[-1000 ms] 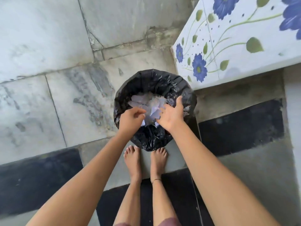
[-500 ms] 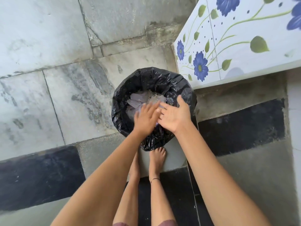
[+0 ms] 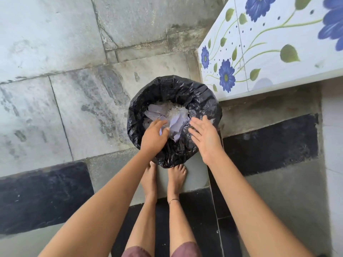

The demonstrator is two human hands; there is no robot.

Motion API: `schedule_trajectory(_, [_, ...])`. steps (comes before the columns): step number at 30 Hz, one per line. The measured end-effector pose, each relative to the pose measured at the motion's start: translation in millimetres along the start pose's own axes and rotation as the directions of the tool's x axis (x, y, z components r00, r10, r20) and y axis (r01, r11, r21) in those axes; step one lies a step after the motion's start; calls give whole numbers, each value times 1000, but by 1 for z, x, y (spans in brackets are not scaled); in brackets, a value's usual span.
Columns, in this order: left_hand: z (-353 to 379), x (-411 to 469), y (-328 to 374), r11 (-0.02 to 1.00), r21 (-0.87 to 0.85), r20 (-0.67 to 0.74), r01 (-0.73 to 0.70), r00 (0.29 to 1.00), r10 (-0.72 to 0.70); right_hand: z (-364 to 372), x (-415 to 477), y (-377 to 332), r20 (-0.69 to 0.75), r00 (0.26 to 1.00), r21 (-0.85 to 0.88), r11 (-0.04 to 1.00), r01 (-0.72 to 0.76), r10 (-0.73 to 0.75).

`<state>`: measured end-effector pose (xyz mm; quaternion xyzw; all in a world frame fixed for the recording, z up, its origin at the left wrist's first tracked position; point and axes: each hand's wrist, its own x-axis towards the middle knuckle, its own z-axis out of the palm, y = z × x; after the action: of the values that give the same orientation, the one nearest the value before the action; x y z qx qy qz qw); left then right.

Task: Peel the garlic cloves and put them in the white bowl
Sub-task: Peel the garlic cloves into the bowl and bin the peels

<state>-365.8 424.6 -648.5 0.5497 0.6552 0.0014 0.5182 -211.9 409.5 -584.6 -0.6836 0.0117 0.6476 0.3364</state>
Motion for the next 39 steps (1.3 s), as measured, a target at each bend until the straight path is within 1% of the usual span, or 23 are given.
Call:
schedule_trajectory(1, [-3,-6,6,999,-38,-27,-34,999,33,-2,-2,4,-79,993,-170,983,71,-85])
schedule_trajectory(2, [-7,-14,12,997,-48,-42,-56,998,54,-4,-7,8,-111,979,-305,943,130,-170])
schedule_trajectory(3, [-11,-23,17,997,-56,-57,-55,997,52,-5,-12,13,-93,967,-418,890,179,-238])
schedule_trajectory(5, [-25,-44,28,998,-62,-95,-26,995,20,-4,-28,21,-18,947,-632,738,239,-321])
schedule_trajectory(6, [-33,-55,34,998,-62,-112,-26,994,19,-4,-38,23,0,933,-706,661,256,-361])
schedule_trajectory(7, [-44,-66,43,998,-60,-129,-36,991,28,-1,-51,19,1,915,-745,610,270,-404])
schedule_trajectory(10, [-78,-105,80,995,-44,-182,-85,980,76,11,-98,-6,-14,868,-768,561,308,-497])
schedule_trajectory(12, [-105,-143,106,989,-13,-201,-150,969,144,16,-143,-24,15,833,-808,484,336,-554])
schedule_trajectory(14, [-128,-180,127,975,71,-210,-209,953,219,22,-190,-37,26,783,-836,416,358,-622])
schedule_trajectory(16, [-153,-224,149,955,147,-205,-257,937,283,26,-247,-50,15,727,-824,403,397,-686])
schedule_trajectory(19, [-181,-284,192,922,183,-243,-341,893,379,21,-324,-79,47,627,-781,363,508,-777])
schedule_trajectory(22, [-196,-355,235,863,229,-261,-450,826,500,3,-411,-93,78,517,-750,291,593,-852])
schedule_trajectory(24, [-199,-393,254,817,251,-283,-519,768,575,-12,-454,-94,87,417,-746,218,630,-905])
schedule_trajectory(27, [-197,-449,284,706,309,-268,-637,654,707,-41,-517,-92,34,256,-741,148,655,-966])
schedule_trajectory(29, [-191,-476,299,629,368,-235,-685,586,775,-58,-546,-86,14,163,-748,98,657,-987])
schedule_trajectory(30, [-183,-491,307,589,394,-205,-706,557,805,-70,-562,-78,-13,122,-754,90,651,-992])
schedule_trajectory(31, [-175,-505,313,553,411,-176,-725,532,828,-82,-575,-69,-48,97,-759,99,644,-994])
schedule_trajectory(35, [-119,-565,337,418,394,-47,-819,436,899,-152,-627,-22,-227,11,-794,192,577,-974])
schedule_trajectory(37, [-89,-592,348,334,401,20,-853,373,928,-186,-650,5,-316,-19,-817,262,514,-948])
schedule_trajectory(39, [-63,-611,359,271,391,74,-879,324,943,-215,-667,26,-375,-19,-842,331,427,-927])
